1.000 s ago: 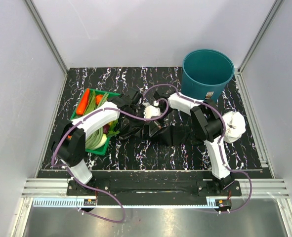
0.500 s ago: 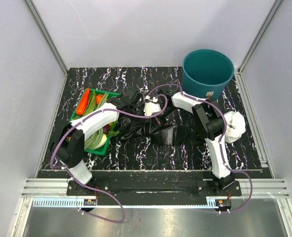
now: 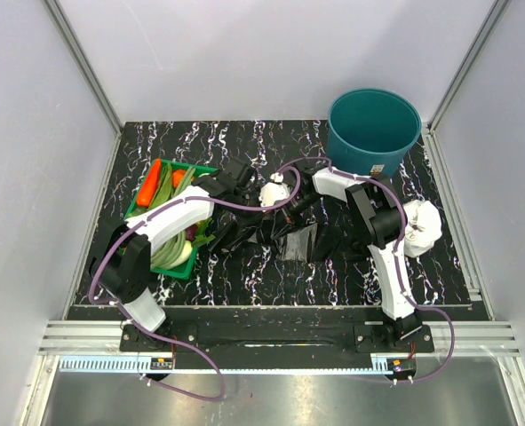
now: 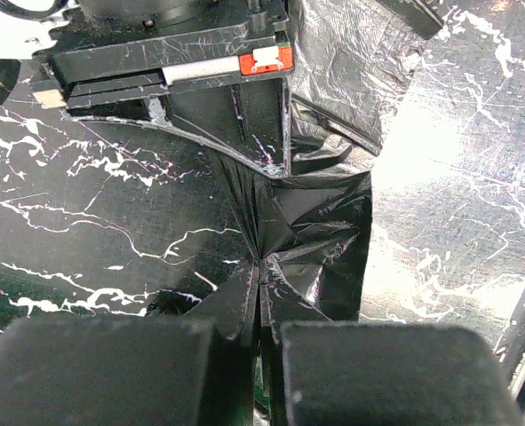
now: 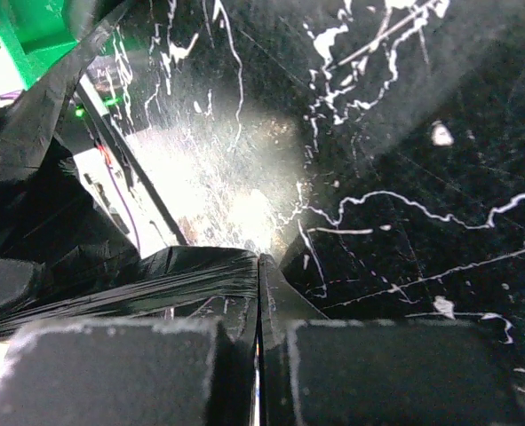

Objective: Put the trash bags into the trash bin

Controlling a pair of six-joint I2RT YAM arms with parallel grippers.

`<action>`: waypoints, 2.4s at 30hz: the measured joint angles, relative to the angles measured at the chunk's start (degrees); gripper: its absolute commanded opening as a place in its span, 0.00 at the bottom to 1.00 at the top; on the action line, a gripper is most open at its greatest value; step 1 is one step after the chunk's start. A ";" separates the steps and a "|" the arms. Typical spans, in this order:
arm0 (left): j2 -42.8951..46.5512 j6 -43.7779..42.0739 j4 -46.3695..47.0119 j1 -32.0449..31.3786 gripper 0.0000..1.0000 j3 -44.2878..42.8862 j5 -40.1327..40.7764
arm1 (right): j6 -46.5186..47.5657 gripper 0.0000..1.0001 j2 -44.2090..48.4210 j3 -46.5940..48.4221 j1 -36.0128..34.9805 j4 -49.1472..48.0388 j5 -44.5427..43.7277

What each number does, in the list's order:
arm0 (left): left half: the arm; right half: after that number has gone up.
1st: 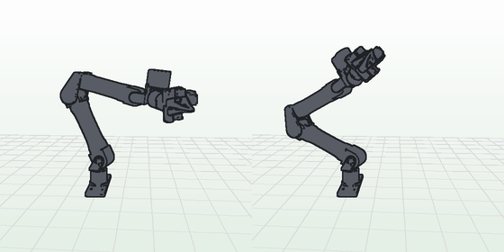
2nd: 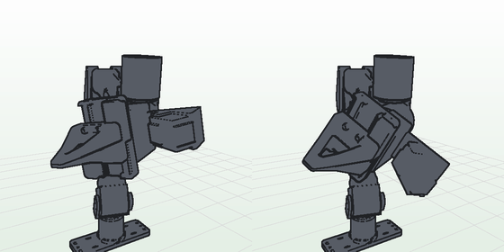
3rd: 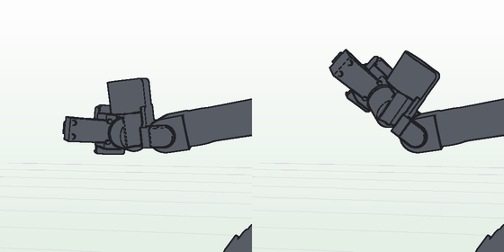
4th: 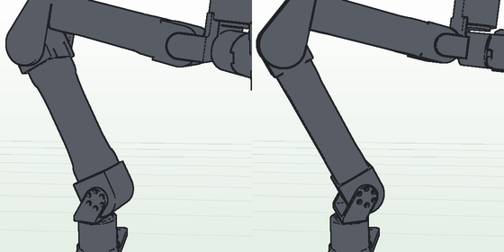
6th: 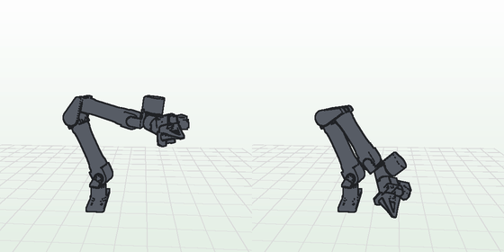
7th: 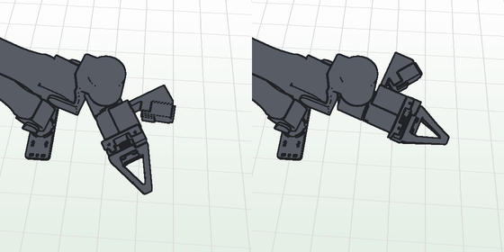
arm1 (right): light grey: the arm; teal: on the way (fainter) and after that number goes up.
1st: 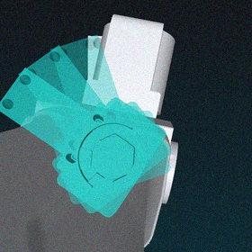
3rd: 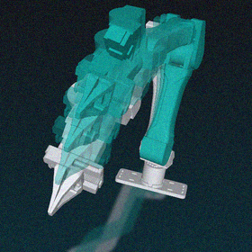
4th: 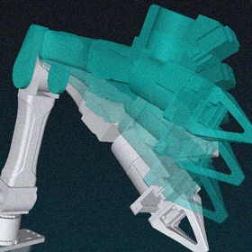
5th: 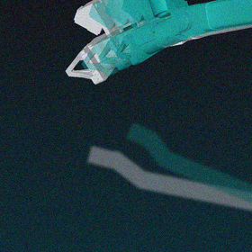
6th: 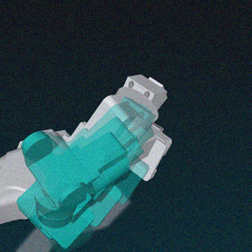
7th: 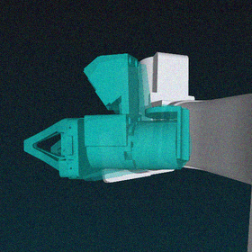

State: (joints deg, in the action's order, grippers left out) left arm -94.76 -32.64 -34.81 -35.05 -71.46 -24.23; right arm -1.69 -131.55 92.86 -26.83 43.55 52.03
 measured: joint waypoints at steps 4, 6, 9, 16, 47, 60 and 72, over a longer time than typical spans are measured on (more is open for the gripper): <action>0.00 0.24 0.02 -0.07 0.00 0.00 -0.17 | -2.27 0.00 -0.11 -1.49 0.24 -1.55 -0.02; 0.00 0.39 0.04 -0.28 0.00 0.00 -0.11 | -2.84 0.00 -0.31 -1.79 0.42 -2.03 0.17; 0.00 0.35 0.63 -0.66 0.00 0.39 0.74 | -2.64 0.00 -0.33 -2.71 0.68 -3.32 0.90; 1.05 -0.59 1.88 -0.85 0.00 2.62 0.90 | 5.90 0.56 1.95 -3.65 2.01 -2.01 3.30; 1.42 -3.63 1.46 -0.87 0.00 2.97 -2.51 | 25.94 0.54 4.17 3.37 -1.14 3.91 10.60; 2.58 -7.78 -5.92 -1.09 0.00 2.97 -3.89 | 32.76 0.77 4.17 7.17 -1.11 8.09 2.84; 2.86 -12.39 -10.86 -1.84 0.00 2.89 -4.04 | 43.69 0.87 2.99 12.68 -1.40 16.17 8.39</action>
State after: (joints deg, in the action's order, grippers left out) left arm -91.90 -45.04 -45.67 -36.88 -68.58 -28.27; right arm 42.00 -128.55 105.54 -28.23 59.72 60.42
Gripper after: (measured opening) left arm 0.013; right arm 0.833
